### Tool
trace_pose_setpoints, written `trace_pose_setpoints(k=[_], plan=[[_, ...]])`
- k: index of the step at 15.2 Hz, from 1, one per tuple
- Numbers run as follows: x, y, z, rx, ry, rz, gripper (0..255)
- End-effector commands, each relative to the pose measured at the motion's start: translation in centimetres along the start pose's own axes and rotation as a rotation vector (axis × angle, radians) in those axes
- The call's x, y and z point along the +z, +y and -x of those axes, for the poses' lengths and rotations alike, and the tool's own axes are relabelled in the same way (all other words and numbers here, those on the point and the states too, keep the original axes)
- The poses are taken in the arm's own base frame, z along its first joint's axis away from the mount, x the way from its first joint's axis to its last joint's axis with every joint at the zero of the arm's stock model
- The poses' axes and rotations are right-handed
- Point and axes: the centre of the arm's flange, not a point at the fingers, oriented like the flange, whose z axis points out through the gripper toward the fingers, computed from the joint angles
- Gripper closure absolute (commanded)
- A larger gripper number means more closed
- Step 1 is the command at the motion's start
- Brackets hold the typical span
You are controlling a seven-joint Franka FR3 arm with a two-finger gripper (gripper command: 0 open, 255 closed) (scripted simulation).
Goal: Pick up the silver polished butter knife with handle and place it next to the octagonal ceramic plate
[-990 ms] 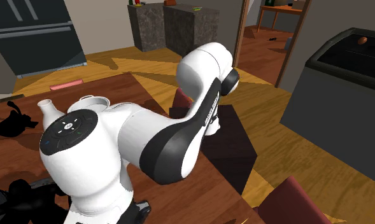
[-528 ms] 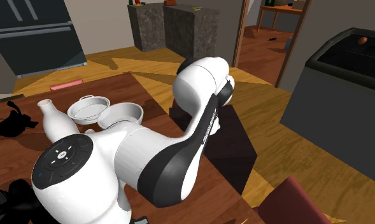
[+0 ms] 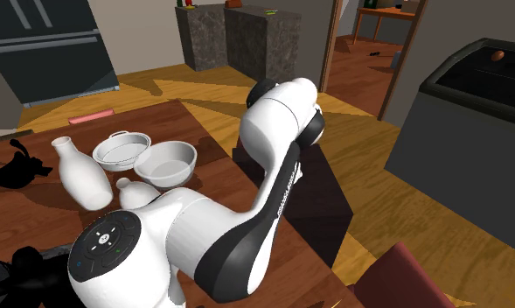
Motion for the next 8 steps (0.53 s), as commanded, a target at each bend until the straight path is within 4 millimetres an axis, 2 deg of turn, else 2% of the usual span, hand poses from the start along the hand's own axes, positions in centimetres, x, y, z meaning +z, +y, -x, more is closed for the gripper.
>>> trace_pose_setpoints(k=[1, 4, 8], plan=[[1.1, 0.0, -0.1, 0.000, 0.000, 0.000, 255], [2.7, 0.0, 0.0, 0.000, 0.000, 0.000, 255], [2.7, 0.0, 0.0, 0.000, 0.000, 0.000, 255]])
